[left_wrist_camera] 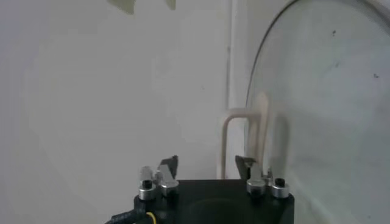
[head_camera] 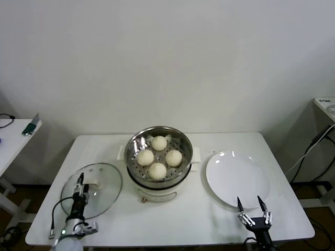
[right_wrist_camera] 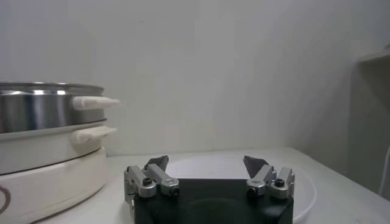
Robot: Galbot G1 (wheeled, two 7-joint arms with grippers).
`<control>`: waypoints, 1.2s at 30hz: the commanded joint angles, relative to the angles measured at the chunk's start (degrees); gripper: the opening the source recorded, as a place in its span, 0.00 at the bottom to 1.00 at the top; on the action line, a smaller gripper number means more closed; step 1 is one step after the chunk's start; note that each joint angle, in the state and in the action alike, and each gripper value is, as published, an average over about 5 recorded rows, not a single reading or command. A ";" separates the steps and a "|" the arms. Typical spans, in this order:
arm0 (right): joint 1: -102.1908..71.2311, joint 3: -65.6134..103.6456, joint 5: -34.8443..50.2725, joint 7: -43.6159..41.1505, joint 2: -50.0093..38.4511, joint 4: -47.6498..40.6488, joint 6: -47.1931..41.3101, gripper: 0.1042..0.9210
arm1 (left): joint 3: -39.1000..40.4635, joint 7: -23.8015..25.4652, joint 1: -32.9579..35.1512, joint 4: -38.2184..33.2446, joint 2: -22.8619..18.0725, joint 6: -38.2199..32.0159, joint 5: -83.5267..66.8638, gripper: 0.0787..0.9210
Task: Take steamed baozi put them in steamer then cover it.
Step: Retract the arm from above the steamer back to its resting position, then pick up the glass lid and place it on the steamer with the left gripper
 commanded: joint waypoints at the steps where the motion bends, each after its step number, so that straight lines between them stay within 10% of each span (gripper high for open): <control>1: -0.12 0.01 -0.10 0.02 0.12 0.18 0.21 0.88 | 0.13 0.14 -1.46 1.36 -0.31 0.50 0.47 0.57; 15: -0.21 0.17 -0.18 -0.09 -0.06 1.00 0.26 0.88 | 0.64 1.39 1.69 -5.55 1.05 2.09 -3.84 0.10; 36: 1.82 1.66 -8.45 5.01 1.03 1.62 -6.13 0.88 | 5.31 25.63 3.59 -43.94 15.38 32.12 -14.34 0.07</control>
